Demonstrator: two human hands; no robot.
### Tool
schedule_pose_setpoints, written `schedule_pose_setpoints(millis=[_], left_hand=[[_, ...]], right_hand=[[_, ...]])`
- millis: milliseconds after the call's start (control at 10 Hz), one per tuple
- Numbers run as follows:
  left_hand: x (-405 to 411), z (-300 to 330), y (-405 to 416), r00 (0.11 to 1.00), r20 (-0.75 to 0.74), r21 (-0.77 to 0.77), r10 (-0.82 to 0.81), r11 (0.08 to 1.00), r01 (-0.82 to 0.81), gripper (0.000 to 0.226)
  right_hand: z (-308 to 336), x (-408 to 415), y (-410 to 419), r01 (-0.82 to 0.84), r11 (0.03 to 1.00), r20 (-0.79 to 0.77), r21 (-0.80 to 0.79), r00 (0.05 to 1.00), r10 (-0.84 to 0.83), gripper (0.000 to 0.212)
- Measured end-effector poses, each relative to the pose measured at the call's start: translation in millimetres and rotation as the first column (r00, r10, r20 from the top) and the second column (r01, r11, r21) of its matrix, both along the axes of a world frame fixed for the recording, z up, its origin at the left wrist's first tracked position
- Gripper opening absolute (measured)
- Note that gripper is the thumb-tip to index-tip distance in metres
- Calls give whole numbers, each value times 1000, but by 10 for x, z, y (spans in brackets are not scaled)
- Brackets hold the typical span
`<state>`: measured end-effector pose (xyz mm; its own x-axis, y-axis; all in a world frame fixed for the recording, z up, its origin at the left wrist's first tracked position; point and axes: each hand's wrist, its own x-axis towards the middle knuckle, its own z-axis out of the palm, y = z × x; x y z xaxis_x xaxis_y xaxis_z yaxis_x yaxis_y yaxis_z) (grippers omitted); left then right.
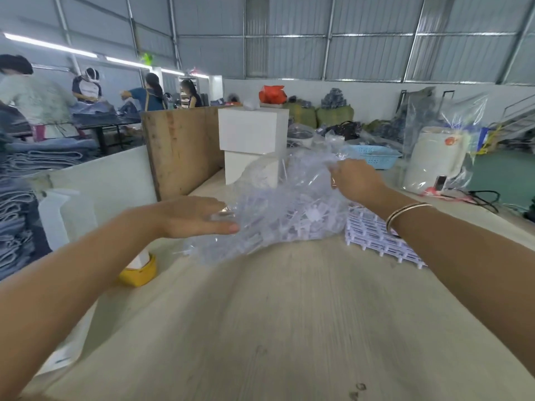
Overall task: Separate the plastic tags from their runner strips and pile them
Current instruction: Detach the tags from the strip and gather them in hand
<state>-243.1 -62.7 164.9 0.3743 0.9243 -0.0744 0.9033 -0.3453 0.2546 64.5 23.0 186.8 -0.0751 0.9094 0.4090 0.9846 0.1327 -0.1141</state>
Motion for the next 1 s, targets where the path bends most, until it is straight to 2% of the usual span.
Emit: schedule_pose_setpoints(millis=[100,200,300,400,500,600,700,800,900,1000], left_hand=[[-58,-121,96,978,-196,203,-67,973,107,40],[-42,-175,152,994,-5,361,-106,927,100,7],[-24,-199,148,971,149,407,-188,906,113,26],[-7,-184,106,957,216,483,-195,873,69,47],[36,-152,45,970,179,551,-163,834,38,60],[224,-223,-12,966,112,602,-234,789,122,64],[413,-295,-28,944,51,629,-326,745,223,57],[553,-319,-78,899,-47,690,-434,637,344,45],[708,-221,-146,837,-71,754,-543,521,401,41],[693,-82,-178,755,64,783,-653,502,368,43]], right_hand=[[-46,-5,-82,-27,990,93,-135,995,40,41],[-210,-82,-174,-43,898,323,-437,925,202,42],[-251,-177,-263,-290,780,-58,-555,949,311,66],[-217,-235,-269,-561,784,-686,-266,682,255,34],[-347,-194,-197,-261,780,-152,-569,965,212,51],[-700,-352,-256,-122,707,156,-696,936,315,71],[-801,-655,-374,-338,787,62,-516,902,428,54],[-856,-924,-516,-303,858,252,-415,868,428,30],[-906,-1118,-471,-264,911,60,-316,953,297,19],[-941,-1222,-503,-307,917,-177,-255,947,268,33]])
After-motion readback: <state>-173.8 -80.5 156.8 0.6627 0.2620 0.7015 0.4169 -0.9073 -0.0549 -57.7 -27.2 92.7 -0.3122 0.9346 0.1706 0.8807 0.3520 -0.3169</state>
